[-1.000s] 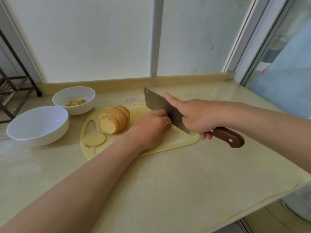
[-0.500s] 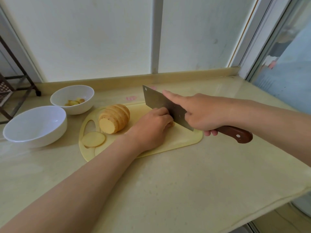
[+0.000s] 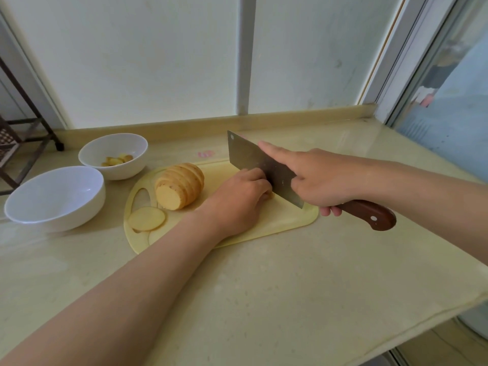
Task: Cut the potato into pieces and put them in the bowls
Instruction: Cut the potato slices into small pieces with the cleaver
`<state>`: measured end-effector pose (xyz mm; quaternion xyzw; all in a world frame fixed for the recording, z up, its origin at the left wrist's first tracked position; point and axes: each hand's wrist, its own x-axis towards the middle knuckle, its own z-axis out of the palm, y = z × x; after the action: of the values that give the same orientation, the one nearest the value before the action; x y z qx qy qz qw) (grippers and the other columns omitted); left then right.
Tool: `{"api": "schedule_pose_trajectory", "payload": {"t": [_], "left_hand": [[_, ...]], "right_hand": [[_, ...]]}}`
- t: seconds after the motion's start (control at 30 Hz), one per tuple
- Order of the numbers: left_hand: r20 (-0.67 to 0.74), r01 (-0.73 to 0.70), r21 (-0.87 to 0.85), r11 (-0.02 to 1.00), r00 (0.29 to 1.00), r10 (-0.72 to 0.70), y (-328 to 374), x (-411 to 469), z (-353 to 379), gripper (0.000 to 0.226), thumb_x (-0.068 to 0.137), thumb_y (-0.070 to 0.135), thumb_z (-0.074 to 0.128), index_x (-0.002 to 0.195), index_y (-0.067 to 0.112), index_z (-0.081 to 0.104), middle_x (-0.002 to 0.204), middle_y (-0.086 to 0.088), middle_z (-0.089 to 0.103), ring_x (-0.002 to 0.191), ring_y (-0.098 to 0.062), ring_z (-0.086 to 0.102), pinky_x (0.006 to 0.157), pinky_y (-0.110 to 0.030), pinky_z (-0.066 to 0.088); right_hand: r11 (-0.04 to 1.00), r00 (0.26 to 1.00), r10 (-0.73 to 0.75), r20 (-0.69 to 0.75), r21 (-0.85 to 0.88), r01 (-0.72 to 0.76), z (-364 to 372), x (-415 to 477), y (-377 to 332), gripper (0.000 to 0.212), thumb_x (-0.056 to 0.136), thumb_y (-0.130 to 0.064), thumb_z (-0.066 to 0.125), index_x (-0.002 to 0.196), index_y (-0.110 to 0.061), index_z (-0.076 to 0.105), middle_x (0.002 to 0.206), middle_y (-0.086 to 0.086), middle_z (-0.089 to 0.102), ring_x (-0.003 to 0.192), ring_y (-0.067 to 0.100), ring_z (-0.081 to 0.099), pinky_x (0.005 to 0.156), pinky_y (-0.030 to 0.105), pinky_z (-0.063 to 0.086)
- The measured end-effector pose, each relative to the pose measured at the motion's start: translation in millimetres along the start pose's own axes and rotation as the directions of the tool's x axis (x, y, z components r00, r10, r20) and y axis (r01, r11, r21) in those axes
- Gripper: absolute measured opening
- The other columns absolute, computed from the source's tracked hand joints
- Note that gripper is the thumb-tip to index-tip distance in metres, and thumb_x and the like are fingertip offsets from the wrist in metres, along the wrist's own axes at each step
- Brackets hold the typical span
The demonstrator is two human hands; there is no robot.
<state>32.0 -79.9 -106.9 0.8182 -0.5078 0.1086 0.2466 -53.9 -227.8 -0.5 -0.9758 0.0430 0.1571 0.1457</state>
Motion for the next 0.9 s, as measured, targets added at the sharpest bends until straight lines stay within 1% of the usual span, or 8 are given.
{"api": "schedule_pose_trajectory", "payload": {"t": [0.17,0.27,0.37,0.47,0.53,0.67,0.8,0.9], "left_hand": [[-0.013,-0.007,-0.004,1.0,1.0,0.007,-1,0,1,0.017,0.093,0.008,0.056,0.098,0.007,0.072,0.099,-0.009,0.063,0.09,-0.03,0.057,0.08,-0.043,0.05],[-0.018,-0.006,0.003,1.0,1.0,0.006,-2,0,2,0.017,0.092,0.008,0.056,0.097,0.007,0.072,0.097,-0.01,0.063,0.089,-0.031,0.057,0.079,-0.044,0.05],[-0.025,-0.013,-0.006,1.0,1.0,0.013,-3,1,4,0.017,0.092,0.007,0.056,0.096,0.007,0.072,0.096,-0.01,0.062,0.089,-0.031,0.056,0.077,-0.044,0.05],[-0.026,-0.014,-0.019,1.0,1.0,0.013,-5,2,4,0.017,0.091,0.006,0.056,0.097,0.008,0.072,0.096,-0.009,0.062,0.089,-0.03,0.056,0.078,-0.043,0.05],[-0.033,-0.023,-0.018,1.0,0.999,0.023,-4,1,3,0.017,0.089,0.007,0.056,0.095,0.007,0.073,0.093,-0.009,0.062,0.085,-0.031,0.058,0.075,-0.043,0.051],[-0.058,-0.036,-0.005,0.999,0.998,0.036,-1,-3,-1,0.023,0.085,0.013,0.053,0.089,0.009,0.075,0.09,-0.008,0.066,0.082,-0.031,0.062,0.071,-0.038,0.054],[-0.082,-0.042,0.005,0.999,0.996,0.043,1,-6,-4,0.017,0.084,0.008,0.058,0.083,0.008,0.075,0.085,-0.007,0.065,0.076,-0.028,0.06,0.067,-0.032,0.052],[-0.085,-0.036,0.008,0.999,0.996,0.036,0,-6,-4,0.017,0.084,0.009,0.058,0.082,0.008,0.075,0.083,-0.006,0.062,0.076,-0.027,0.057,0.065,-0.035,0.051]], "right_hand": [[0.999,1.0,0.008,0.019,-0.032,-0.007,1,-2,-1,0.093,0.102,-0.005,0.03,0.147,-0.073,-0.015,0.085,0.013,0.061,0.066,0.038,0.075,0.061,0.048,0.065],[0.999,1.0,0.017,0.024,-0.051,-0.015,1,-2,-2,0.093,0.102,-0.004,0.03,0.149,-0.07,-0.015,0.083,0.008,0.055,0.06,0.033,0.073,0.061,0.045,0.065],[0.999,1.0,0.03,0.008,-0.014,-0.03,3,2,-2,0.095,0.101,-0.002,0.032,0.15,-0.07,-0.012,0.085,0.002,0.05,0.055,0.028,0.07,0.059,0.044,0.065],[0.998,0.999,0.037,-0.036,0.056,-0.035,4,14,-2,0.097,0.097,-0.001,0.033,0.151,-0.07,-0.007,0.085,0.006,0.055,0.045,0.02,0.065,0.054,0.041,0.064],[0.997,0.998,0.029,-0.051,0.079,-0.025,3,22,-4,0.098,0.093,0.0,0.033,0.154,-0.066,-0.005,0.086,0.01,0.06,0.044,0.019,0.064,0.051,0.038,0.062],[0.996,0.998,0.019,-0.066,0.088,-0.013,4,27,-8,0.097,0.092,0.0,0.032,0.157,-0.062,-0.004,0.092,0.01,0.06,0.049,0.022,0.066,0.053,0.04,0.063],[0.988,0.995,0.029,-0.092,0.155,-0.014,6,24,-3,0.098,0.089,0.001,0.03,0.155,-0.066,0.001,0.097,-0.004,0.051,0.049,0.02,0.068,0.053,0.039,0.061],[0.983,0.994,0.029,-0.104,0.183,-0.01,7,19,0,0.099,0.089,0.001,0.03,0.154,-0.068,0.002,0.119,0.001,0.047,0.047,0.018,0.067,0.051,0.037,0.06]]}}
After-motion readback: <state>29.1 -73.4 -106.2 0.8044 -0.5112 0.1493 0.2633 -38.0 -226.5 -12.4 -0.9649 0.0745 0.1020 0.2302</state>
